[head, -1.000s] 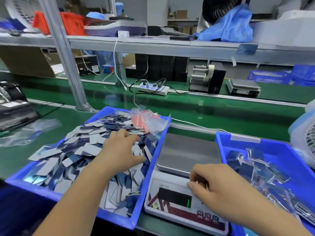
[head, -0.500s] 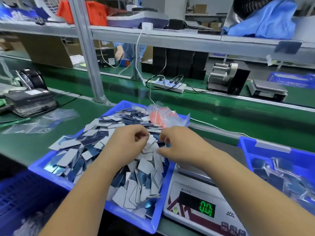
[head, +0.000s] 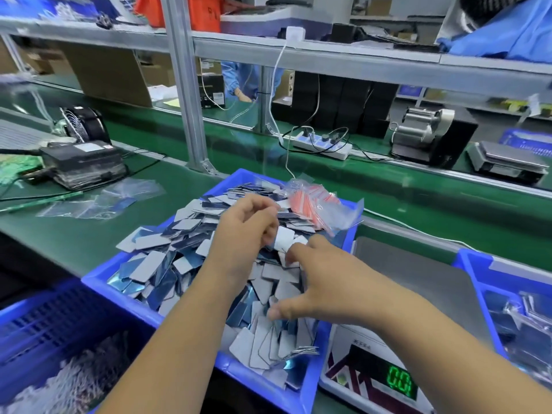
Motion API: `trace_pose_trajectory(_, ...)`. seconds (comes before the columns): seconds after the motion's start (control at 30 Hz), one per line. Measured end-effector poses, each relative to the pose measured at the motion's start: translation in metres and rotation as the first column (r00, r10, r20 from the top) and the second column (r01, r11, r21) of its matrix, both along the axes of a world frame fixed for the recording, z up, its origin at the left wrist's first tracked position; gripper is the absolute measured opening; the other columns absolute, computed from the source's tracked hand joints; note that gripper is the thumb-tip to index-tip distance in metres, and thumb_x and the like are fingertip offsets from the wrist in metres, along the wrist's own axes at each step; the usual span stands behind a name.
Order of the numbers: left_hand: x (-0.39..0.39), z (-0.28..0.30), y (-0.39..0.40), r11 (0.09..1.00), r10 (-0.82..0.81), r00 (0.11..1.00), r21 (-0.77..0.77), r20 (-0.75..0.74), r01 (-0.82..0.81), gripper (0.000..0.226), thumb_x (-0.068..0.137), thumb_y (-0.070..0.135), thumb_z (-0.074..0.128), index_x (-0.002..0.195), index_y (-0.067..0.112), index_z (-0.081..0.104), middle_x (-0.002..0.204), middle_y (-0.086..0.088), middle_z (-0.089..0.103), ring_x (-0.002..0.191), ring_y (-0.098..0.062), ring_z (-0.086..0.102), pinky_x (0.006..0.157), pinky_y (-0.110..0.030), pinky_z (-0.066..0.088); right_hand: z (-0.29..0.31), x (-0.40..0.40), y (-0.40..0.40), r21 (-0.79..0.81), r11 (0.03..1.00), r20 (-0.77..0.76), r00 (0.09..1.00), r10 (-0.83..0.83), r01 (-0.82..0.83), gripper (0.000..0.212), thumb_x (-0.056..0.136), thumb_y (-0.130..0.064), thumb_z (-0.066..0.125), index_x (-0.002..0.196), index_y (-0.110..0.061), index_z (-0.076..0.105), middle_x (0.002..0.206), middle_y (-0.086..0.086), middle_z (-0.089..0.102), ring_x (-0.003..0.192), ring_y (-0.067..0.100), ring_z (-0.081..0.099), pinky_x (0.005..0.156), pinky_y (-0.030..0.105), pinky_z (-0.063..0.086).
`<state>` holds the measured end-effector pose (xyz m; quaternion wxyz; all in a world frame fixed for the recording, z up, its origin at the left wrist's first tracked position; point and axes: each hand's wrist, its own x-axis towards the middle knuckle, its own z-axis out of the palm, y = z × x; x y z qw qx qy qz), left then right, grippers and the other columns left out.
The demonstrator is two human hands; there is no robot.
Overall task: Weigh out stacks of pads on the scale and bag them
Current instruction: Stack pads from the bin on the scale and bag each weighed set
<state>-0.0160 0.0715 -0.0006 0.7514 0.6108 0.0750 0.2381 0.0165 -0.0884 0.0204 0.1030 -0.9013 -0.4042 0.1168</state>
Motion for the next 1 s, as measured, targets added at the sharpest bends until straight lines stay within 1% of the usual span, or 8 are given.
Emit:
trace_pose_trajectory(0.1, -0.002, 0.002, 0.007, 0.968, -0.078, 0.989, -0.228, 0.128, 0.106, 0.020, 0.082, 0.012, 0.057, 0.073, 0.023, 0.071, 0.065, -0.001, 0.053, 0.057, -0.013, 0.045, 0.053, -0.024, 0.038, -0.001, -0.005, 0.003, 0.001, 0.991, -0.010, 0.991, 0.131, -0.131, 0.084, 0.059, -0.072, 0.075, 0.129, -0.040, 0.040, 0.122, -0.010, 0.034, 0.102, 0.017, 0.054, 0.085, 0.037, 0.050)
trace_pose_trajectory(0.17, -0.004, 0.000, 0.009, 0.946, -0.100, 0.978, -0.285, 0.184, 0.151, 0.020, 0.082, 0.009, 0.054, 0.074, 0.019, 0.070, 0.064, -0.002, 0.050, 0.057, -0.014, 0.042, 0.053, -0.025, 0.035, 0.002, -0.003, 0.002, -0.022, 0.978, -0.026, 0.978, 0.207, -0.208, 0.079, 0.062, -0.061, 0.080, 0.129, -0.043, 0.043, 0.123, -0.012, 0.035, 0.099, 0.013, 0.052, 0.083, 0.032, 0.047)
trace_pose_trajectory(0.33, -0.006, -0.003, 0.007, 0.961, -0.133, 0.970, -0.213, 0.205, 0.177, 0.020, 0.081, 0.004, 0.052, 0.076, 0.016, 0.067, 0.063, -0.003, 0.047, 0.057, -0.016, 0.040, 0.054, -0.026, 0.035, 0.007, -0.004, 0.003, -0.157, 0.944, 0.007, 0.955, 0.296, -0.291, 0.064, 0.068, -0.039, 0.080, 0.121, -0.047, 0.044, 0.104, -0.010, 0.037, 0.088, 0.017, 0.049, 0.072, 0.035, 0.047)
trace_pose_trajectory(0.53, -0.008, -0.005, 0.000, 0.983, -0.162, 0.973, -0.060, 0.164, 0.174, 0.022, 0.077, 0.003, 0.055, 0.075, 0.020, 0.070, 0.061, -0.002, 0.049, 0.058, -0.017, 0.041, 0.056, -0.025, 0.038, 0.011, -0.006, 0.011, -0.225, 0.907, 0.099, 0.918, 0.384, -0.355, 0.059, 0.068, -0.039, 0.081, 0.119, -0.044, 0.052, 0.112, -0.007, 0.035, 0.087, 0.022, 0.049, 0.067, 0.035, 0.045)
trace_pose_trajectory(0.6, -0.009, -0.005, -0.001, 0.982, -0.170, 0.972, -0.052, 0.161, 0.181, 0.019, 0.074, 0.004, 0.058, 0.075, 0.019, 0.070, 0.061, -0.002, 0.048, 0.058, -0.017, 0.041, 0.055, -0.024, 0.039, 0.014, -0.003, 0.010, -0.226, 0.894, 0.125, 0.899, 0.420, -0.386, 0.056, 0.068, -0.040, 0.082, 0.117, -0.039, 0.056, 0.116, -0.007, 0.039, 0.087, 0.020, 0.048, 0.071, 0.037, 0.048)
trace_pose_trajectory(0.7, -0.009, -0.004, 0.000, 0.976, -0.182, 0.966, -0.083, 0.185, 0.200, 0.013, 0.071, 0.007, 0.063, 0.075, 0.018, 0.070, 0.061, -0.002, 0.047, 0.058, -0.017, 0.040, 0.056, -0.026, 0.036, 0.019, 0.001, 0.005, -0.240, 0.874, 0.192, 0.862, 0.469, -0.422, 0.044, 0.071, -0.043, 0.080, 0.108, -0.032, 0.059, 0.109, -0.008, 0.047, 0.083, 0.018, 0.046, 0.070, 0.036, 0.047)
trace_pose_trajectory(0.87, -0.008, -0.005, 0.001, 0.969, -0.172, 0.962, -0.141, 0.210, 0.204, 0.022, 0.078, 0.001, 0.051, 0.077, 0.015, 0.069, 0.060, -0.004, 0.046, 0.058, -0.019, 0.039, 0.057, -0.029, 0.033, 0.018, 0.011, -0.002, -0.120, 0.886, 0.148, 0.874, 0.462, -0.448, 0.035, 0.072, -0.042, 0.080, 0.098, -0.030, 0.059, 0.096, -0.013, 0.058, 0.082, 0.009, 0.046, 0.067, 0.030, 0.042)
trace_pose_trajectory(1.0, -0.007, -0.005, 0.003, 0.960, -0.190, 0.952, -0.159, 0.240, 0.231, 0.025, 0.080, 0.002, 0.049, 0.077, 0.016, 0.069, 0.062, -0.003, 0.047, 0.058, -0.018, 0.040, 0.057, -0.027, 0.037, 0.019, 0.022, -0.006, 0.079, 0.939, -0.019, 0.941, 0.337, -0.335, 0.033, 0.069, -0.033, 0.085, 0.086, -0.037, 0.057, 0.074, -0.027, 0.055, 0.076, -0.003, 0.048, 0.063, 0.012, 0.035)
